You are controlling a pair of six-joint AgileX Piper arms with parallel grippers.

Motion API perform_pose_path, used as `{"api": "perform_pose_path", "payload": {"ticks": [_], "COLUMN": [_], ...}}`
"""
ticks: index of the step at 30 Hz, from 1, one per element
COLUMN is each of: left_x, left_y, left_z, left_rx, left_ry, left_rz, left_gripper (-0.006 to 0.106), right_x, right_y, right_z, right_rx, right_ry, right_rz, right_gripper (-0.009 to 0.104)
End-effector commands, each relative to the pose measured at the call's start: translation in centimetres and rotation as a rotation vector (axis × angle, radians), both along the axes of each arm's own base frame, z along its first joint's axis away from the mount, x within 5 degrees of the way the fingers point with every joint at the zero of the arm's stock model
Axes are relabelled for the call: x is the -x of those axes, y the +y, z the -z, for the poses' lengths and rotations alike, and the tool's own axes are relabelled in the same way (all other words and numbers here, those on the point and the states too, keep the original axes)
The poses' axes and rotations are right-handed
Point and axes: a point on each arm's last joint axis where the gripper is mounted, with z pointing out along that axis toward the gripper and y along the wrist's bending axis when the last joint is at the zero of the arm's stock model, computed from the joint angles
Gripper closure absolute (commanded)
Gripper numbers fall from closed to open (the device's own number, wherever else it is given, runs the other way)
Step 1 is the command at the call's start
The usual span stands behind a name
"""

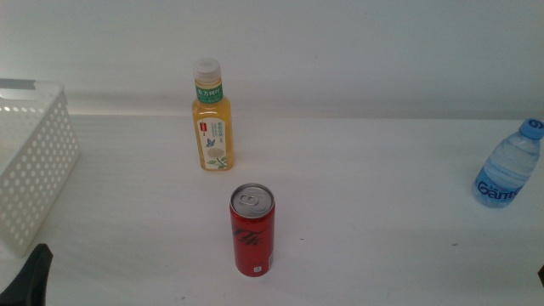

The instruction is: Use arms to grab the bottles and put them into the dustbin to the left of the table.

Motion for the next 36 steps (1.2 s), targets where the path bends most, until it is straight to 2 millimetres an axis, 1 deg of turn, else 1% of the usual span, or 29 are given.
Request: {"api": "perform_pose_path", "payload": {"ticks": [1, 6, 11, 18, 23, 28, 32, 36], "left_x": [0.1, 0.0, -0.5, -1.4, -2.1, -2.7, -3.2, -3.6], "left_y": [-0.1, -0.2, -0.8, -2.3, -3.3, -4.7, -5.7, -6.6], "left_z": [1.1, 1.2, 1.5, 1.9, 1.9, 2.4, 2.4, 2.8], "left_rx": [0.031, 0.085, 0.089, 0.09, 0.084, 0.106, 0.131, 0.133], "left_ry": [-0.011, 0.015, 0.083, 0.184, 0.197, 0.265, 0.262, 0.284], "left_rz": [0.009, 0.029, 0.117, 0.287, 0.372, 0.461, 0.511, 0.543], "left_gripper": [0.007, 0.007, 0.007, 0.007, 0.007, 0.007, 0.007, 0.007], "right_x": [0.1, 0.1, 0.1, 0.1, 0.1, 0.1, 0.1, 0.1], "right_y": [-0.1, -0.1, -0.1, -0.1, -0.1, -0.1, -0.1, -0.1], "right_z": [1.1, 1.1, 1.1, 1.1, 1.1, 1.1, 1.1, 1.1], "right_rx": [0.015, 0.015, 0.015, 0.015, 0.015, 0.015, 0.015, 0.015], "right_ry": [-0.012, -0.012, -0.012, -0.012, -0.012, -0.012, -0.012, -0.012], "right_rz": [0.005, 0.005, 0.005, 0.005, 0.005, 0.005, 0.005, 0.005], "right_gripper": [0.018, 0.018, 0.018, 0.018, 0.018, 0.018, 0.018, 0.018]}}
